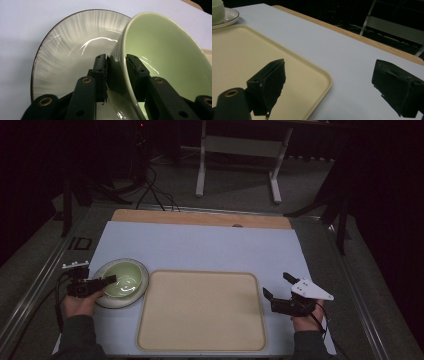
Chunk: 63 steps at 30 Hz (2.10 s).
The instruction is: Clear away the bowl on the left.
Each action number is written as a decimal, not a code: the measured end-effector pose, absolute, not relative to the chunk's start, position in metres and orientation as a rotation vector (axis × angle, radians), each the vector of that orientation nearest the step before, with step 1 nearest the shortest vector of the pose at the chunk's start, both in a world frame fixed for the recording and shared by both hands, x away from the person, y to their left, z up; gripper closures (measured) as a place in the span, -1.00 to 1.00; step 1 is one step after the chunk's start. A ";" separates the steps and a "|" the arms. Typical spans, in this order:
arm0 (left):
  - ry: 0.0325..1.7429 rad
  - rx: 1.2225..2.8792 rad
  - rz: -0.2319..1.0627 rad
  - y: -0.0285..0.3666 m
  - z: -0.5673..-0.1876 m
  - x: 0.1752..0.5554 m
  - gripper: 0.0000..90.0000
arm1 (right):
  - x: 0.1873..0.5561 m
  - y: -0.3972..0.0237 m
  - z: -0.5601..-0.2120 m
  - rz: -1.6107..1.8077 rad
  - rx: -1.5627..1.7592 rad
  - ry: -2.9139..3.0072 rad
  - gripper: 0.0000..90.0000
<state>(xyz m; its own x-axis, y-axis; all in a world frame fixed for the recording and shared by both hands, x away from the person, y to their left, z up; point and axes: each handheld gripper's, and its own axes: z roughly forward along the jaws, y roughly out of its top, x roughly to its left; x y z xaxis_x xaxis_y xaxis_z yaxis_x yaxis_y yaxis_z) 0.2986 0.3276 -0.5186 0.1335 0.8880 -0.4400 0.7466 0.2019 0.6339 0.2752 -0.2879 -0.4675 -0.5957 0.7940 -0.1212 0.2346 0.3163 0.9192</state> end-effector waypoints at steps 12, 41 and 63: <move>1.647 1.530 0.151 0.329 -0.519 0.297 0.77 | 0.275 -0.289 -0.467 1.272 0.910 2.007 -0.75; 1.629 1.545 0.184 0.322 -0.510 0.291 0.76 | 0.274 -0.291 -0.466 1.275 0.907 1.999 -0.75; 1.556 1.498 0.245 0.313 -0.486 0.281 0.76 | 0.274 -0.291 -0.466 1.274 0.907 1.999 -0.75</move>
